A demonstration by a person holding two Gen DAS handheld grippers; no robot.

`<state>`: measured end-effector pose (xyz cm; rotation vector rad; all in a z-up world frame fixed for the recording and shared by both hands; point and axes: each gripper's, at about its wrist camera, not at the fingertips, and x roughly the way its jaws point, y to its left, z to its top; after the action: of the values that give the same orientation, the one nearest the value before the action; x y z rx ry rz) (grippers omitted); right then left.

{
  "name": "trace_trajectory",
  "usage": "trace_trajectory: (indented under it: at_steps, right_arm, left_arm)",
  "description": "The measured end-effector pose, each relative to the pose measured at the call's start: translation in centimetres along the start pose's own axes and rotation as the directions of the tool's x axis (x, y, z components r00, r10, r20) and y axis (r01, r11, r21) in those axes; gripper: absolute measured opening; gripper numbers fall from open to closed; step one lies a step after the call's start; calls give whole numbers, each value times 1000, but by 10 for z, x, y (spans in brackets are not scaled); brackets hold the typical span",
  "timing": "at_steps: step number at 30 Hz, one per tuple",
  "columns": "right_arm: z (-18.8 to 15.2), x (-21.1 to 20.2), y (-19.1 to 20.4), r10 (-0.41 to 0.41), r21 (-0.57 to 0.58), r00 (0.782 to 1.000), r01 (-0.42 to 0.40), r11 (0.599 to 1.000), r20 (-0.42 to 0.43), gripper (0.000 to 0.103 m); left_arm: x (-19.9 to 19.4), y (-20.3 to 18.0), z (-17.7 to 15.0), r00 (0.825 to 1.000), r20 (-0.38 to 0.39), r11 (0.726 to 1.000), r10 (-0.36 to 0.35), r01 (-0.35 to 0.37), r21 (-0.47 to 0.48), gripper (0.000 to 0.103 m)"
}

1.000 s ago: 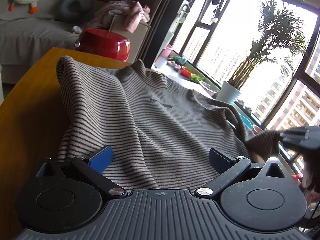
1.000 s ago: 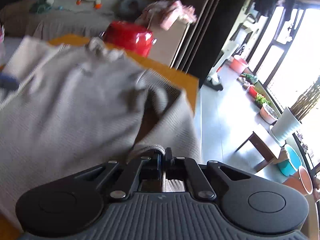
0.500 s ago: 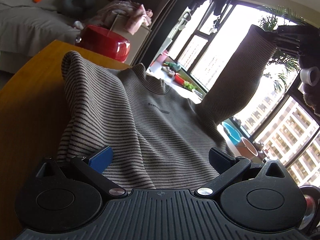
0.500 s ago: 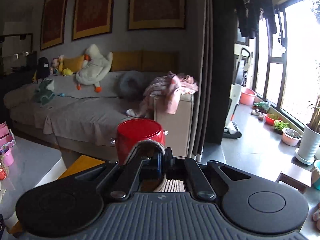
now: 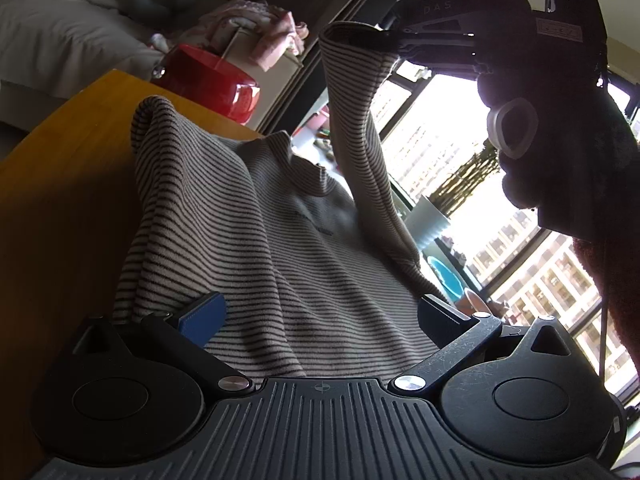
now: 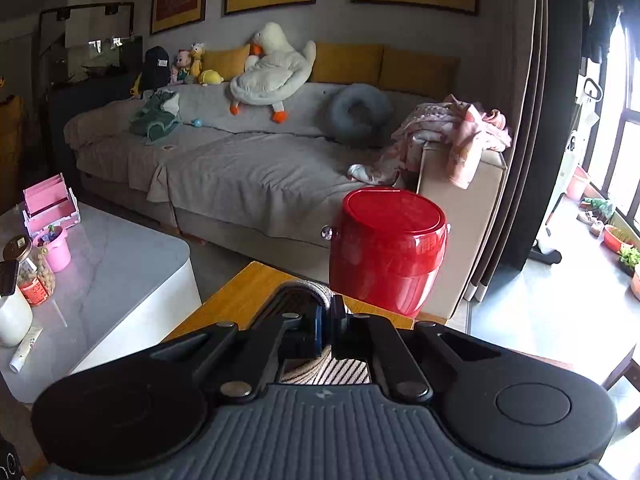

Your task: Fold clothes

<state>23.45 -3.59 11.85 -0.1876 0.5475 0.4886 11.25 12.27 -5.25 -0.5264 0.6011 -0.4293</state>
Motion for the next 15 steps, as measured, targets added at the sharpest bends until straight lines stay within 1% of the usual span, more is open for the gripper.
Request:
trace_trajectory:
  at_steps: [6,10,13,15]
  right_arm:
    - [-19,18,-2,-26,6,999,27,1000,-48,4]
    - [-30,24,-12,-31,48,997,35,998,-68,5]
    - [-36,24,-21,-25,85,997,31,996,-73,14]
    - [-40,22,-26,-19,105,997,26,994,-72,26]
  left_arm:
    - [-3,-1,-2,1000,2,1000,-2,2,-4,103]
    - [-3,-1,-2,1000,3,1000,-4,4,-8,103]
    - [-4,-1,-2,1000,3,1000,-6,6,-10,103]
    - [-4,-1,-2,1000,3,1000,-6,6,-11,103]
